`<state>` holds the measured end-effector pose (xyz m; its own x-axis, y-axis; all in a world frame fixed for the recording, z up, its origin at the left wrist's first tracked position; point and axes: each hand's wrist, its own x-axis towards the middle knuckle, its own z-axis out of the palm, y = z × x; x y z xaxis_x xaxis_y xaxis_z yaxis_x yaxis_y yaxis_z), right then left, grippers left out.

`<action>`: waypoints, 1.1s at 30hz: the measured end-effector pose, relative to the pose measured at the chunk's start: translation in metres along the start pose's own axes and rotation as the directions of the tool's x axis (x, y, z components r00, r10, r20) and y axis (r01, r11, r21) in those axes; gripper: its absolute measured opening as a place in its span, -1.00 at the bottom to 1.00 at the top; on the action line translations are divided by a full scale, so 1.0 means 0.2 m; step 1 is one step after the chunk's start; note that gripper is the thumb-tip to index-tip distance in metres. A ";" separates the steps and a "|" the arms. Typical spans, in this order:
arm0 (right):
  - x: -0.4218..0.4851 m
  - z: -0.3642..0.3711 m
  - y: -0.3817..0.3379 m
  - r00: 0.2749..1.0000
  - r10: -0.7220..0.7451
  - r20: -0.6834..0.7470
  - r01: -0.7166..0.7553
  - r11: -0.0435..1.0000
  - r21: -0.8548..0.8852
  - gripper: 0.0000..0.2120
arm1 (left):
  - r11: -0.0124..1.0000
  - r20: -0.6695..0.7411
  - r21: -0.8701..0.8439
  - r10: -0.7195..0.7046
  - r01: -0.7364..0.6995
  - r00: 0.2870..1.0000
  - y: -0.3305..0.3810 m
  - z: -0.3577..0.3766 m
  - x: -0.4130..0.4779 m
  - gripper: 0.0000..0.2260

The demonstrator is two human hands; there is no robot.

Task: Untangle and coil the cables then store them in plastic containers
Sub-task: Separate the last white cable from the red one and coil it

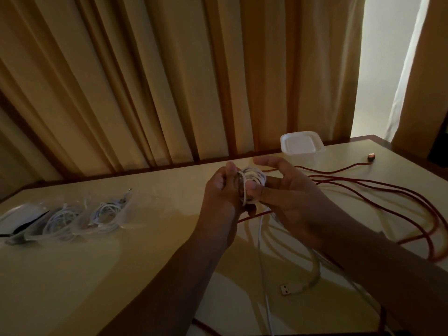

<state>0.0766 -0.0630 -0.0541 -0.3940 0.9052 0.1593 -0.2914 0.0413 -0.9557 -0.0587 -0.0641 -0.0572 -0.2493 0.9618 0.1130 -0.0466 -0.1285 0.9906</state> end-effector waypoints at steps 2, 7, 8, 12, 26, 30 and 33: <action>0.00 0.00 0.00 0.999 0.033 0.028 -0.033 0.999 0.011 -0.33 | 0.999 -0.039 0.041 0.021 -0.020 0.999 -0.02 0.00 0.01 -0.73; -0.01 0.00 0.00 0.992 -0.121 0.034 0.125 0.930 -0.345 -0.50 | 0.967 -0.121 0.198 0.188 -0.162 0.975 -0.05 -0.03 0.04 -0.72; -0.02 0.01 0.00 0.985 -0.167 0.046 0.170 0.881 -0.441 -0.60 | 0.959 -0.118 0.218 0.208 -0.179 0.971 -0.05 -0.04 0.03 -0.71; -0.02 0.00 0.03 0.950 -0.313 0.011 0.248 0.732 -0.634 -0.85 | 0.945 -0.108 0.251 0.241 -0.208 0.964 -0.03 -0.05 0.02 -0.70; -0.01 -0.05 0.03 0.874 -0.446 0.191 0.372 0.363 -0.854 -0.68 | 0.939 -0.115 0.277 0.242 -0.203 0.963 -0.04 -0.05 0.02 -0.71; 0.00 -0.05 0.04 0.869 -0.459 0.183 0.346 0.300 -0.889 -0.70 | 0.934 -0.132 0.289 0.255 -0.209 0.958 -0.05 -0.05 0.03 -0.69; 0.01 -0.05 0.05 0.878 -0.446 0.172 0.316 0.271 -0.909 -0.63 | 0.945 -0.147 0.260 0.244 -0.200 0.959 -0.05 -0.06 0.03 -0.69</action>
<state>0.0808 -0.0571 -0.0656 -0.3657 0.7040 0.6088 0.5891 0.6815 -0.4342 -0.0709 -0.0593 -0.0673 -0.3927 0.8551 0.3386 0.2575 -0.2512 0.9331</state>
